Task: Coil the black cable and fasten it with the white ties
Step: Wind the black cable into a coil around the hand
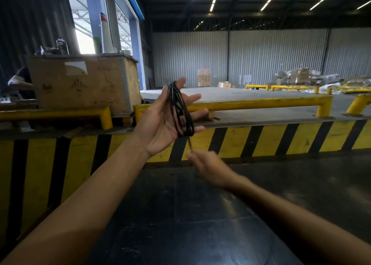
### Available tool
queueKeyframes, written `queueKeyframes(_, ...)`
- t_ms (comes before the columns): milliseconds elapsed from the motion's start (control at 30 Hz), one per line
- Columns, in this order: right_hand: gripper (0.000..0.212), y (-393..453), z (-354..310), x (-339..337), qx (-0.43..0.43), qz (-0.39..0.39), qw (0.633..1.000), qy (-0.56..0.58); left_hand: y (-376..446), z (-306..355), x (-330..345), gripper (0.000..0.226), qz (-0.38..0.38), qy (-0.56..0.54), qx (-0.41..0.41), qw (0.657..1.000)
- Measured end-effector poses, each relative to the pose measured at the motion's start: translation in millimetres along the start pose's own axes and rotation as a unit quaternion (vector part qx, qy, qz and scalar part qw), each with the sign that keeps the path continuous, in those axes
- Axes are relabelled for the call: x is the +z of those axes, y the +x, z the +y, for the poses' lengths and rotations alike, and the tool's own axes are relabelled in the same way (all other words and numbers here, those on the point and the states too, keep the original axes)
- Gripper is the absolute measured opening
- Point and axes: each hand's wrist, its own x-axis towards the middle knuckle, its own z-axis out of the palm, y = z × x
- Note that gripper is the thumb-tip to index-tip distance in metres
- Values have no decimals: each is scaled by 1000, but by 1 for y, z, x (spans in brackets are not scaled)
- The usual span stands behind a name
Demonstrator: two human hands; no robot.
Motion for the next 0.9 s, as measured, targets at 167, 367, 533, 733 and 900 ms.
queueKeyframes(167,20,-1,-16,15,-79,-93,987,-105,3,-13,-18,34,163,384,44,908)
queueKeyframes(367,9,15,-17,-71,-96,5,981,-168,-24,-43,-54,52,89,636,-149,752)
queueKeyframes(533,11,22,-6,-100,-88,108,977,-164,-37,-40,-46,33,-12,437,-287,852)
queueKeyframes(733,30,3,6,-59,-1,87,995,-52,-24,-26,-13,50,-78,44,-165,982)
queueKeyframes(900,23,-24,-3,17,-21,-59,997,-38,-2,-17,5,39,78,70,1,994)
